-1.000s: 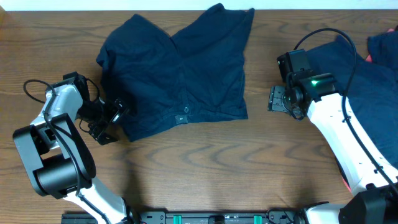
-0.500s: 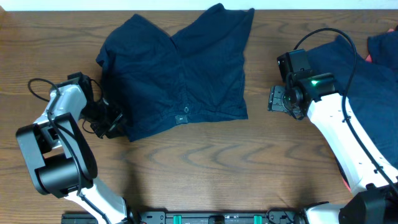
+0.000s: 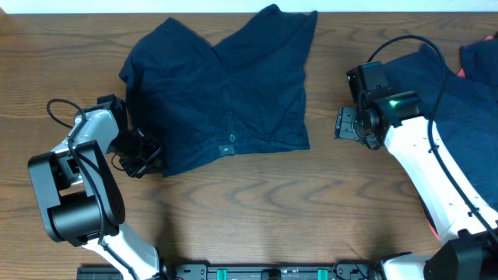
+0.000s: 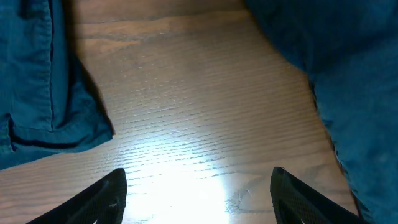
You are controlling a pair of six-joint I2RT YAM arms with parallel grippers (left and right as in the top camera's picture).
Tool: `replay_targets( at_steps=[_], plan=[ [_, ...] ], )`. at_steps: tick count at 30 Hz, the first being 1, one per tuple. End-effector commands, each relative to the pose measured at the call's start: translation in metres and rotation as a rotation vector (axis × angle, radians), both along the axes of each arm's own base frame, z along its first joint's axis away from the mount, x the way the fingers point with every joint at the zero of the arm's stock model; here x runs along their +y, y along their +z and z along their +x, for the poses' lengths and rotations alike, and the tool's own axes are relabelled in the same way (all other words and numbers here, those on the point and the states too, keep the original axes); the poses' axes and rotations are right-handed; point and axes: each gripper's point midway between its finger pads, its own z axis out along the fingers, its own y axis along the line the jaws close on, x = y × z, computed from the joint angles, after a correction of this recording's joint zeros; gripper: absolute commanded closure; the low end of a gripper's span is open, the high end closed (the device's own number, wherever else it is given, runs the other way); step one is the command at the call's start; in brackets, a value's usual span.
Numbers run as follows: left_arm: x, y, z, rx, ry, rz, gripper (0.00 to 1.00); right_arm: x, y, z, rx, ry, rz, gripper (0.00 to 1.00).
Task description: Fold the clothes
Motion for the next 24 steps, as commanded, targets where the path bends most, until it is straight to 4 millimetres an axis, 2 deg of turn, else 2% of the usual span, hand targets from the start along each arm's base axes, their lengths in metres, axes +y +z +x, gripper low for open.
replay_targets(
  at_steps=[1,4,6,10,14,15,16,17,18,20,24],
  plan=[
    [0.033,-0.002,-0.007,0.035,0.001,0.136,0.94,-0.003,0.000,-0.001,0.006,0.003,-0.005,0.28],
    [0.065,0.014,0.005,0.014,0.075,0.192,0.94,-0.003,0.000,-0.001,0.009,0.003,-0.006,0.28],
    [0.090,0.031,0.025,-0.048,0.144,0.218,0.94,-0.003,0.000,-0.001,0.008,0.003,-0.005,0.28],
    [0.152,0.083,0.068,-0.228,0.270,0.302,0.94,-0.003,0.000,-0.002,0.010,0.003,-0.006,0.27],
    [0.189,0.127,0.084,-0.329,0.348,0.357,0.94,-0.003,0.000,-0.001,0.009,0.003,-0.006,0.28],
    [0.193,0.133,0.084,-0.331,0.364,0.359,0.89,-0.003,0.000,-0.001,0.009,0.003,-0.006,0.28],
    [0.193,0.137,0.081,-0.319,0.382,0.352,0.62,-0.003,0.000,-0.001,0.008,0.003,-0.005,0.27],
    [0.188,0.137,0.079,-0.308,0.382,0.332,0.32,-0.003,0.000,-0.001,0.008,0.003,-0.005,0.27],
    [0.180,0.136,0.075,-0.290,0.378,0.296,0.13,-0.003,0.000,-0.001,0.007,0.003,-0.005,0.27],
    [0.159,0.131,0.064,-0.229,0.363,0.221,0.01,-0.003,0.000,0.000,0.005,0.003,-0.004,0.28],
    [0.108,0.120,0.041,-0.096,0.271,0.093,0.02,0.003,0.002,0.005,-0.010,0.056,0.012,0.28]
  ],
)
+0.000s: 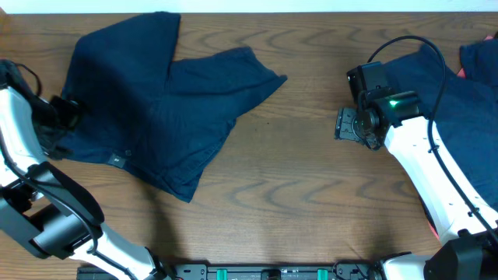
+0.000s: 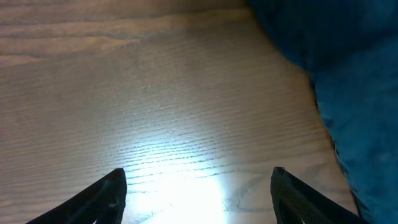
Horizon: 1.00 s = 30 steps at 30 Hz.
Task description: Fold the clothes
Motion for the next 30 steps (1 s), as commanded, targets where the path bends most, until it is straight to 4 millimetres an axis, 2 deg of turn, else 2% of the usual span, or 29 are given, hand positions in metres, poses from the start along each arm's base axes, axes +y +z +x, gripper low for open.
replay_targets(
  at_steps=[1,8,13,15,17,21,26,30],
  plan=[
    [-0.043,-0.008,-0.005,0.040,-0.101,-0.106,0.02,0.003,0.002,0.005,-0.013,0.059,0.011,0.28],
    [-0.118,-0.048,-0.030,0.182,-0.305,-0.187,0.01,0.005,0.004,0.011,-0.038,0.070,0.016,0.28],
    [-0.157,-0.087,-0.057,0.267,-0.388,-0.207,0.01,0.006,0.005,0.014,-0.050,0.070,0.018,0.28],
    [-0.165,-0.100,-0.065,0.282,-0.392,-0.204,0.01,0.008,0.006,0.017,-0.063,0.075,0.029,0.30],
    [-0.171,-0.114,-0.072,0.287,-0.389,-0.198,0.01,0.023,0.006,0.023,-0.079,0.168,0.077,0.34],
    [-0.181,-0.135,-0.093,0.319,-0.395,-0.200,0.01,0.072,0.007,0.034,-0.116,0.409,0.270,0.39],
    [-0.185,-0.147,-0.125,0.390,-0.392,-0.224,0.01,0.106,-0.015,0.060,-0.136,0.452,0.433,0.41],
    [-0.187,-0.154,-0.138,0.410,-0.390,-0.231,0.01,0.141,-0.032,0.087,-0.180,0.471,0.624,0.42]
  ],
)
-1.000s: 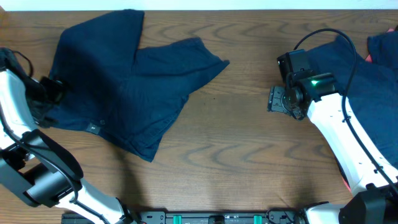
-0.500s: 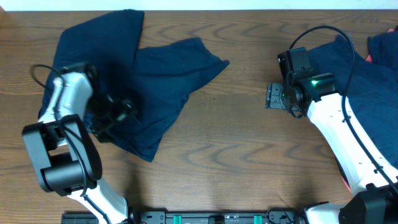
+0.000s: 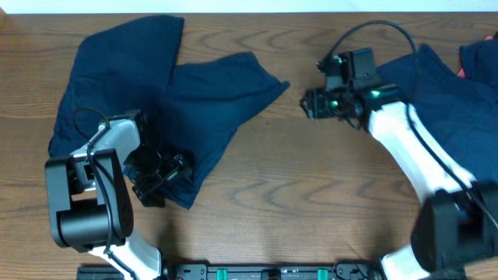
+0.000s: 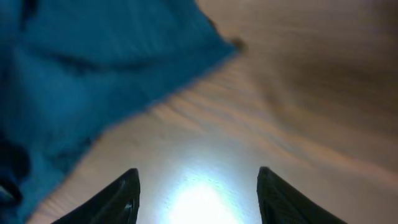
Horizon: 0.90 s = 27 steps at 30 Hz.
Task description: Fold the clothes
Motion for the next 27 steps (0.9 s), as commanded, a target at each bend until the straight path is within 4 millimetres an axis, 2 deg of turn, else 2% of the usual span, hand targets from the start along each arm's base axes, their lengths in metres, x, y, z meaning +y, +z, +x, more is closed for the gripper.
replay_targets(
  at_steps=[1,3,6,10,14,17,19,20,22,23,25,27],
  plan=[
    [-0.003,-0.025,-0.028,0.074,-0.027,-0.010,0.01,0.033,-0.019,0.007,0.077,0.050,0.208,0.42],
    [-0.003,-0.025,-0.028,0.076,-0.027,-0.010,0.02,0.042,-0.036,0.018,0.104,0.021,0.275,0.42],
    [-0.003,-0.025,-0.028,0.076,-0.027,-0.010,0.02,0.056,-0.063,0.026,0.149,0.010,0.343,0.43],
    [-0.003,-0.026,-0.027,0.070,-0.027,-0.010,0.01,0.063,-0.101,0.023,0.229,-0.030,0.354,0.43],
    [-0.003,-0.027,-0.026,0.064,-0.027,-0.009,0.01,0.071,-0.128,0.020,0.263,-0.031,0.351,0.43],
    [-0.002,-0.027,-0.025,0.061,-0.027,-0.008,0.01,0.079,-0.138,0.023,0.261,-0.038,0.370,0.43],
    [-0.002,-0.027,-0.025,0.061,-0.027,-0.008,0.01,0.083,-0.139,0.025,0.252,-0.043,0.384,0.52],
    [-0.002,-0.027,-0.025,0.061,-0.027,-0.008,0.01,0.082,-0.139,0.027,0.242,-0.047,0.380,0.62],
    [-0.002,-0.027,-0.025,0.061,-0.027,-0.008,0.02,0.077,-0.137,0.034,0.220,-0.076,0.364,0.92],
    [-0.002,-0.027,-0.025,0.058,-0.028,-0.006,0.01,0.072,-0.136,0.038,0.208,-0.093,0.357,0.99],
    [0.001,-0.029,-0.023,0.052,-0.034,0.011,0.16,0.057,-0.126,0.049,0.174,-0.128,0.354,0.99],
    [0.007,-0.032,-0.020,0.036,-0.047,0.046,0.39,0.039,-0.108,0.061,0.138,-0.161,0.360,0.99]
  ],
)
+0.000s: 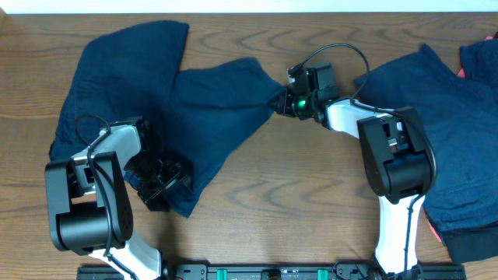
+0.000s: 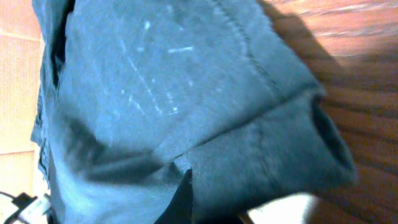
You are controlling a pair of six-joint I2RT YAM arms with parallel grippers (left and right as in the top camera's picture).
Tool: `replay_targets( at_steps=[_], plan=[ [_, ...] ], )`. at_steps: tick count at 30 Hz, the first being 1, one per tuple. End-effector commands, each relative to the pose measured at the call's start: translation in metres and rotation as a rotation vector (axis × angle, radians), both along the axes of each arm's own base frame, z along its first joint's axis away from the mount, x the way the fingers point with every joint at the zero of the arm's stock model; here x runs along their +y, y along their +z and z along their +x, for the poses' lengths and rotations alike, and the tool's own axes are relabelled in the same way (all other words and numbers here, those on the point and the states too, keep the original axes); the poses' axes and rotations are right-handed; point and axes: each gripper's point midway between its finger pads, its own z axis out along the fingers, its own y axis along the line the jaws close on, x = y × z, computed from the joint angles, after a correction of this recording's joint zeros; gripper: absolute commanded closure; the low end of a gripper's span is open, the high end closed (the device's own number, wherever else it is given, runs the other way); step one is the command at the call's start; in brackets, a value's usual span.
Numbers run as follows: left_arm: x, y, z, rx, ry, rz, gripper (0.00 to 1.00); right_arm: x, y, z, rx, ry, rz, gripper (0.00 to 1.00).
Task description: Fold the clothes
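A dark navy shirt (image 1: 148, 101) lies spread over the left half of the wooden table (image 1: 311, 194). My left gripper (image 1: 162, 185) sits low on the shirt's front bottom corner; the overhead view does not show how its jaws stand. My right gripper (image 1: 280, 101) is at the tip of the shirt's right sleeve (image 1: 249, 78). In the right wrist view the sleeve cuff (image 2: 292, 155) fills the frame, with cloth bunched against one dark finger (image 2: 183, 199) near the middle; the other finger is hidden under the fabric.
More navy clothes (image 1: 459, 124) are heaped along the right side of the table, with a bit of red (image 1: 461, 74) showing under them. The right arm's black cable (image 1: 334, 50) loops above its wrist. The table's back edge runs just behind the shirt.
My right gripper has gone from open, just right of the sleeve tip, to closed on the sleeve cuff. The left gripper has stayed at the shirt's bottom corner, and the shirt has barely shifted.
The shirt lay mid-table with my left gripper at its bottom left corner and my right gripper open beside the pile. Then the shirt lay further left. Then my left gripper sat at its lower corner and my right one near the sleeve, which it now holds.
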Motion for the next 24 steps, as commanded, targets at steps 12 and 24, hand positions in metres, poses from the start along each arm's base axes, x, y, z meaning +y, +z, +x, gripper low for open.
replay_targets(
  at_steps=[12,24],
  plan=[
    [0.043,-0.006,0.049,-0.121,-0.127,0.148,0.94,-0.149,0.100,-0.049,0.022,-0.139,-0.414,0.99],
    [0.072,0.049,0.027,0.017,-0.184,0.089,0.94,-0.216,0.130,-0.156,0.298,-0.271,-0.750,0.99]
  ],
)
